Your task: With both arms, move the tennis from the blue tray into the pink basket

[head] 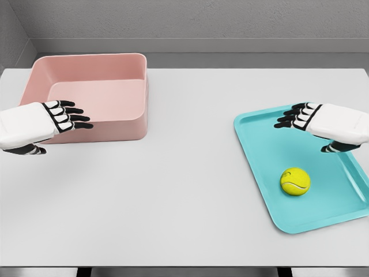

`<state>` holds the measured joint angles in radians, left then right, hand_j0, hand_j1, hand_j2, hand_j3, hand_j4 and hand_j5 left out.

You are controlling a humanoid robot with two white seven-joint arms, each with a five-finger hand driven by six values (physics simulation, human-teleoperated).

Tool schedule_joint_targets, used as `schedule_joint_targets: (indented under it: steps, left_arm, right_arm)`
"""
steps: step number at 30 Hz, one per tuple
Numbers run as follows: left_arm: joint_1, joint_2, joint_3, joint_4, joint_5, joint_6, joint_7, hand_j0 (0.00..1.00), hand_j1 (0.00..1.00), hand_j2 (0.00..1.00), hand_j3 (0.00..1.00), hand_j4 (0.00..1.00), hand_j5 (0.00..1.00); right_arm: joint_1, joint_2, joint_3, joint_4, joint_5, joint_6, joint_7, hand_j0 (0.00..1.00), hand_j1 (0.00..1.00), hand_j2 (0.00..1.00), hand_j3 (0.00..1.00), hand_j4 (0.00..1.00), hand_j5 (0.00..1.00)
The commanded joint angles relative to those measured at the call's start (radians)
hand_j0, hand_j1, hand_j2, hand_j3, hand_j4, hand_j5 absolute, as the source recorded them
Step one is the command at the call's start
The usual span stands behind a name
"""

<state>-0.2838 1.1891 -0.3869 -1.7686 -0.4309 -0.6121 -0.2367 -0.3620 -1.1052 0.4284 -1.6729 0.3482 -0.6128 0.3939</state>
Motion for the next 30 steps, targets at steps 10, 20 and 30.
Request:
schedule_joint_targets:
  steps: [10,20,30]
  left_arm:
    - [0.000,0.001,0.000,0.000,0.006,0.001,0.000,1.00,1.00,1.00,1.00,1.00,1.00]
    - [-0.002,0.004,0.002,0.015,0.006,0.001,0.000,1.00,1.00,1.00,1.00,1.00,1.00]
    - [-0.005,0.001,0.002,0.015,0.008,0.001,0.000,1.00,1.00,1.00,1.00,1.00,1.00]
  right_arm:
    - [0.078,-0.007,0.009,0.016,0.001,0.002,0.002,1.00,1.00,1.00,1.00,1.00,1.00]
    - [0.138,-0.045,0.009,-0.044,-0.006,0.002,0.002,1.00,1.00,1.00,1.00,1.00,1.00]
    - [0.161,-0.013,0.029,-0.042,0.017,0.002,0.003,0.98,0.98,0.98,0.98,0.98,0.98]
